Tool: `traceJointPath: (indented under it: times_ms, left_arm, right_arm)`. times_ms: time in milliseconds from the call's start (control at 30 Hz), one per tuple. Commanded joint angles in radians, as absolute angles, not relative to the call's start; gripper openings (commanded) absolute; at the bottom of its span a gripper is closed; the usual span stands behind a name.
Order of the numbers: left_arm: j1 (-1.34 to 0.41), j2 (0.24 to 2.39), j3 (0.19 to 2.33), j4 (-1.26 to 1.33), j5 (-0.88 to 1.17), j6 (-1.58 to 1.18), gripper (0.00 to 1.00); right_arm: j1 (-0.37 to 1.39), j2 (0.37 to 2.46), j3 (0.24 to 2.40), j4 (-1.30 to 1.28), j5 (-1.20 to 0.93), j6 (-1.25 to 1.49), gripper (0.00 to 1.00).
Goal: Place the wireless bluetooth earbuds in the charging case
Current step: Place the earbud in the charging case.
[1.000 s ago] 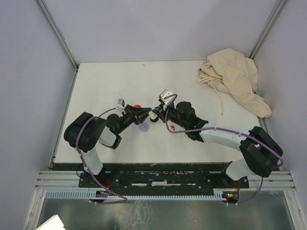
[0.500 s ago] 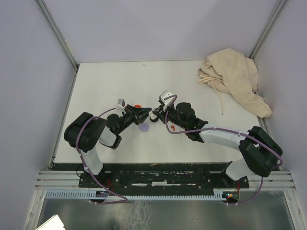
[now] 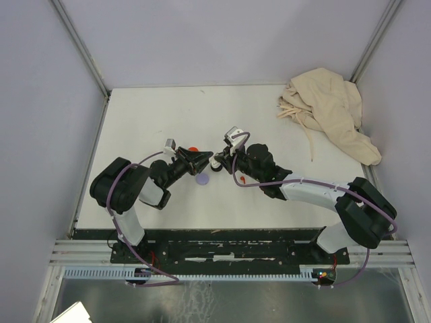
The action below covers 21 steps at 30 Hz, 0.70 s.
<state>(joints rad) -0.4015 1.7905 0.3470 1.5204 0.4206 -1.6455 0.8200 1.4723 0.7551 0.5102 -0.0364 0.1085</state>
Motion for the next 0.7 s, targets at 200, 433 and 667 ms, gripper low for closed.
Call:
traceJointPath:
  times_ms: [200,433,667]
  left_arm:
    - [-0.406,1.774,0.375,1.644,0.414,-1.683,0.03]
    - [-0.406,1.787,0.377,1.643,0.412,-1.683,0.03]
    - [-0.405,1.788,0.404,1.598,0.381,-1.695,0.03]
  right_arm:
    - [0.825,1.462,0.796,0.496,-0.006,0.163,0.35]
    - [0.825,1.409,0.806,0.522,0.012,0.180,0.57]
    - [0.825,1.266,0.837,0.383,0.123,0.160,0.69]
